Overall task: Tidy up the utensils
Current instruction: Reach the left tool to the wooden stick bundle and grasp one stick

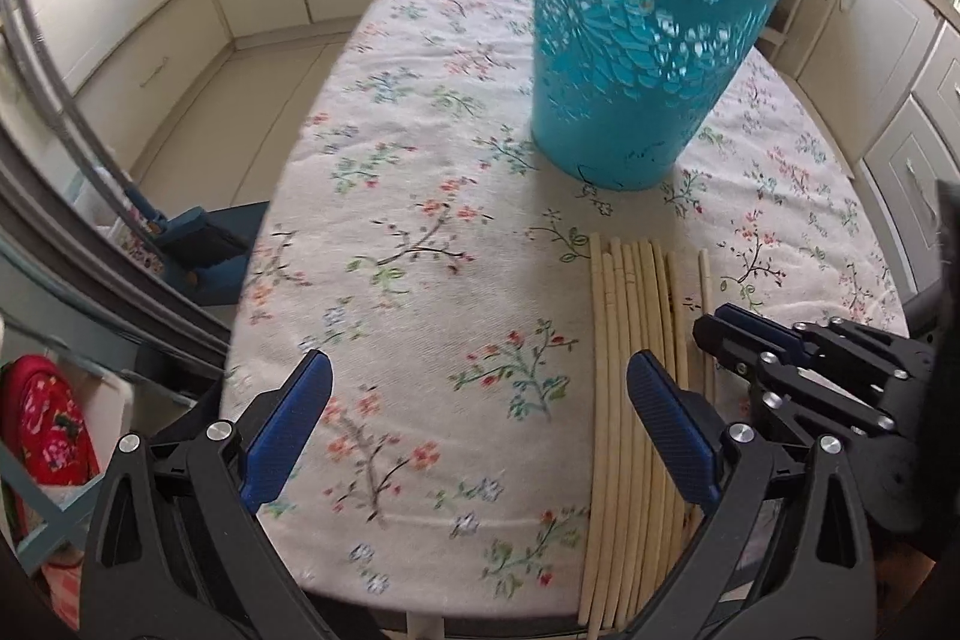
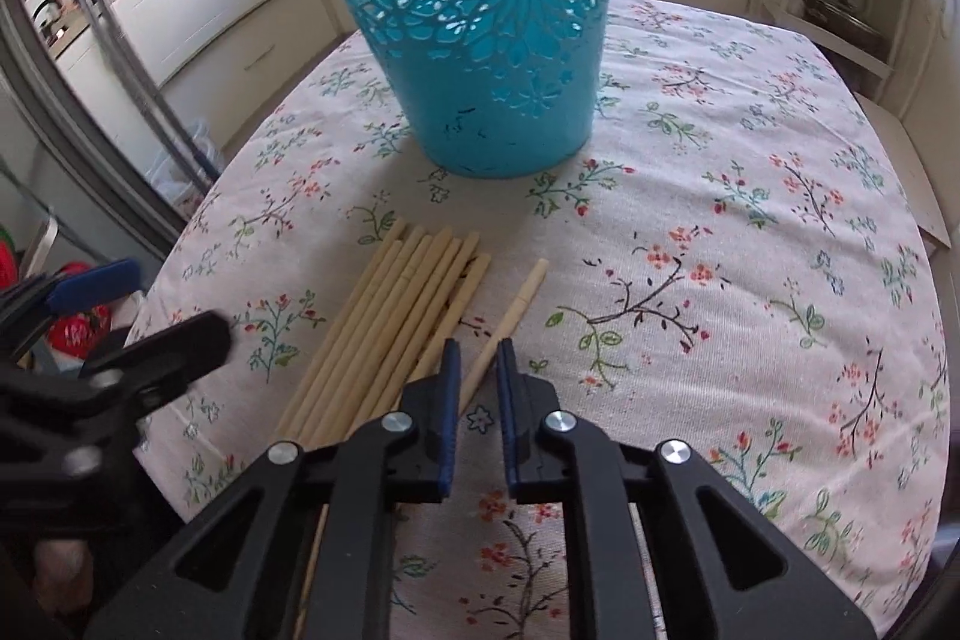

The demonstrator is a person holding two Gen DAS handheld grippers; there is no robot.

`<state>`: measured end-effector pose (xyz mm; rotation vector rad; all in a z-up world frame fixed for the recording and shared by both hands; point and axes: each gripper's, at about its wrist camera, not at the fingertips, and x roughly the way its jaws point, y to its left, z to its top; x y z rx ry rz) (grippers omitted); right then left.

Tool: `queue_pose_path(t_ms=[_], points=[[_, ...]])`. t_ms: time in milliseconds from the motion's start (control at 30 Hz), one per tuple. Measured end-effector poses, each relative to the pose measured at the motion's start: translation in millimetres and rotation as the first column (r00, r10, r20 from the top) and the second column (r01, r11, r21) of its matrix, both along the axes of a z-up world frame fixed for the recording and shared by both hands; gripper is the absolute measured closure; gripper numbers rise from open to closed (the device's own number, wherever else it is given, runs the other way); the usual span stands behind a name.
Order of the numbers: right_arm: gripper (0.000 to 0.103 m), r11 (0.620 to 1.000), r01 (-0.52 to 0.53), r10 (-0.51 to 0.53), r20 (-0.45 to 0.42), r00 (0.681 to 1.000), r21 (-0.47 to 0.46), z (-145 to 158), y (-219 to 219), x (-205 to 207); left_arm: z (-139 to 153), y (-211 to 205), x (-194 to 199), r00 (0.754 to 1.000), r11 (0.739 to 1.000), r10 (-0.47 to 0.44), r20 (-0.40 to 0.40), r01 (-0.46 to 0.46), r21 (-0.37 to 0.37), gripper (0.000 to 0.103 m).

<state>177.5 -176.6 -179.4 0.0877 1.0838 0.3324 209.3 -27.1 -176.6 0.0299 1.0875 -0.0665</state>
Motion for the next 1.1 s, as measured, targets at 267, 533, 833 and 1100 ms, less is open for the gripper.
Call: queue_pose_path(t_ms=[267,533,833,1100], points=[[0.093,0.998,0.003,-0.002,-0.014,1.000,0.061,-4.7,-29.7,-0.5,-29.8,-21.5,29.3,0.999,0.998,-0.022,-0.041,0.025,0.064,0.008],[0.093,0.996,0.018,-0.018,-0.005,1.000,0.091,-4.0,-35.1,-9.0,-31.8,-19.8,34.8,0.999,0.996,-0.013,-0.039,0.016,0.088,0.009],[0.093,0.997,0.023,-0.023,-0.003,1.000,0.073,-2.6,-33.3,-6.2,-33.4,-25.6,33.4,0.998,0.995,-0.038,-0.050,0.042,0.091,0.021],[0.092,0.999,0.023,-0.023,0.007,1.000,0.047,-3.7,-27.7,-1.6,-28.4,-36.6,30.1,0.992,0.992,-0.121,-0.027,0.122,0.032,0.066]])
